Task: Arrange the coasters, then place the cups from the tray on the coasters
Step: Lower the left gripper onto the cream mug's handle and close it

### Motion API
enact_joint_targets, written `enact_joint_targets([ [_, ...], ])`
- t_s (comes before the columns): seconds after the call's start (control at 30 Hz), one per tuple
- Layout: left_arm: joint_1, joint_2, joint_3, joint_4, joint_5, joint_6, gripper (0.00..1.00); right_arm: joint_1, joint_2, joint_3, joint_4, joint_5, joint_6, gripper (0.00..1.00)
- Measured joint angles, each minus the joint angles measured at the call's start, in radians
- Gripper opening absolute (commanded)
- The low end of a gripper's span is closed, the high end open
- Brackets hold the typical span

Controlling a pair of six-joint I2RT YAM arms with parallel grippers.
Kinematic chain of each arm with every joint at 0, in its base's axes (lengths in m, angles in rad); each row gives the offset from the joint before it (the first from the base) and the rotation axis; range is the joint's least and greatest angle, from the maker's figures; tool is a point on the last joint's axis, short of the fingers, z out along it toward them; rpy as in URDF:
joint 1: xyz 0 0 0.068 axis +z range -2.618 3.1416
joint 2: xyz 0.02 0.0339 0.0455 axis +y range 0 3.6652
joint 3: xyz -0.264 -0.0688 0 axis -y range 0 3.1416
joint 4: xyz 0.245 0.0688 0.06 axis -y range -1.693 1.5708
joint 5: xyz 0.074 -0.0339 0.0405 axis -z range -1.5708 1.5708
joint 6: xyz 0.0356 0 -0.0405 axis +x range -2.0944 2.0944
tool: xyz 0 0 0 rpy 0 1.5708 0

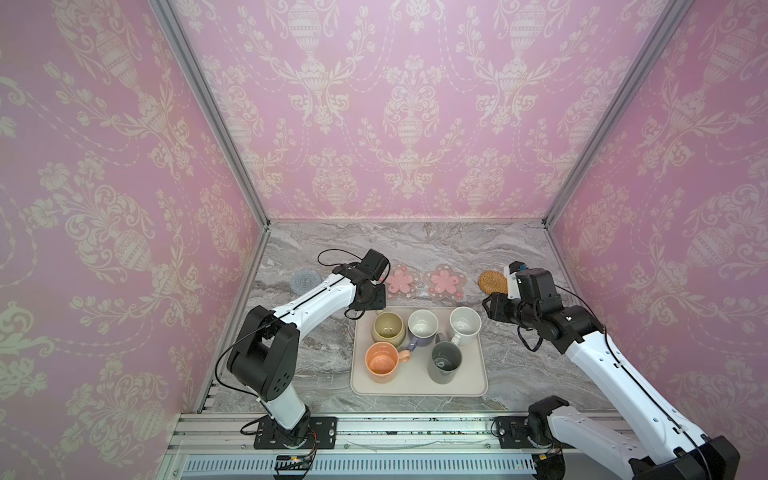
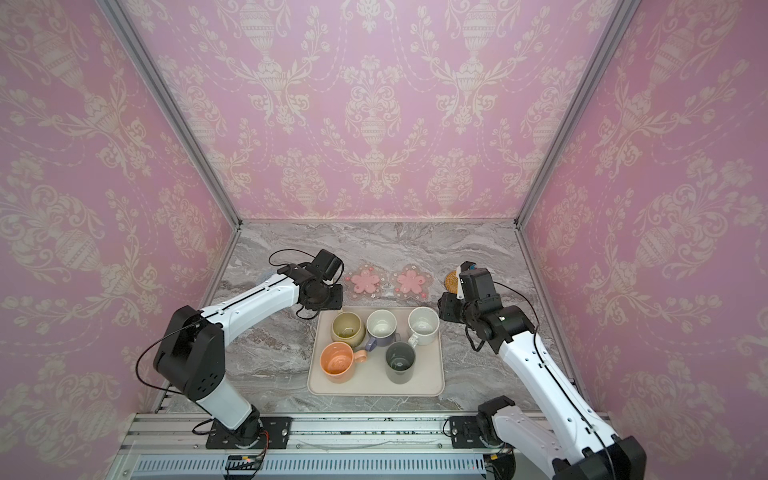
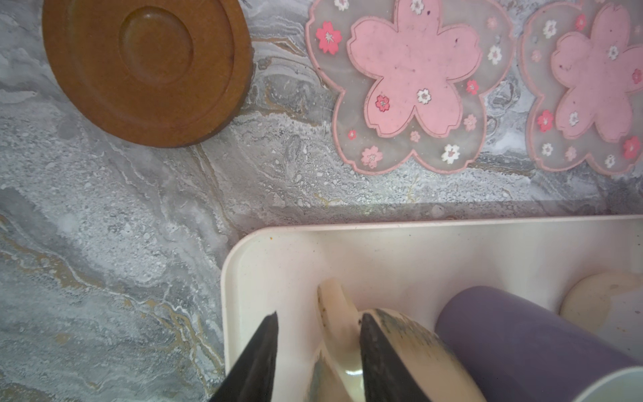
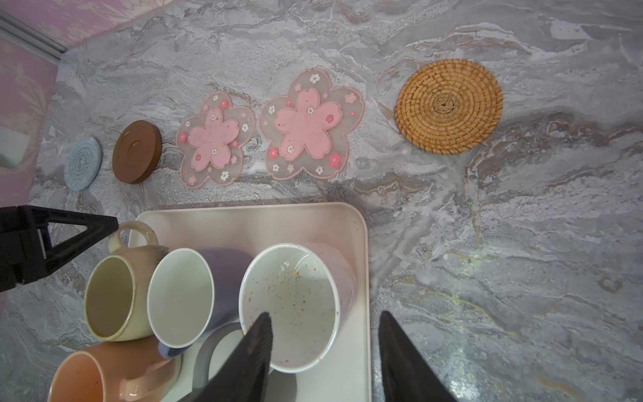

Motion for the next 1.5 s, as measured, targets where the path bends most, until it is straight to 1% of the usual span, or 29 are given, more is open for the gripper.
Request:
enact_joint_targets([
  [0.33,0.0,0.018,-0.002,-0.004,-0.005,0.007,0.42,0.015,0.008,0.0,0.001,0.0,0.001,0.51],
  [0.53,0.0,0.006,-0.042,-0.016,-0.028,0.011,0.42,0.027,0.022,0.0,0.002,0.001,0.004,0.52],
  [1.13,0.0,-0.124,-0.147,-0.066,-0.03,0.024,0.43,0.082,0.049,0.0,0.008,0.025,0.025,0.52],
  [1.5,0.0,-0.175,-0.212,-0.077,0.028,0.026,0.44,0.11,0.074,0.002,0.009,0.041,0.027,0.52],
])
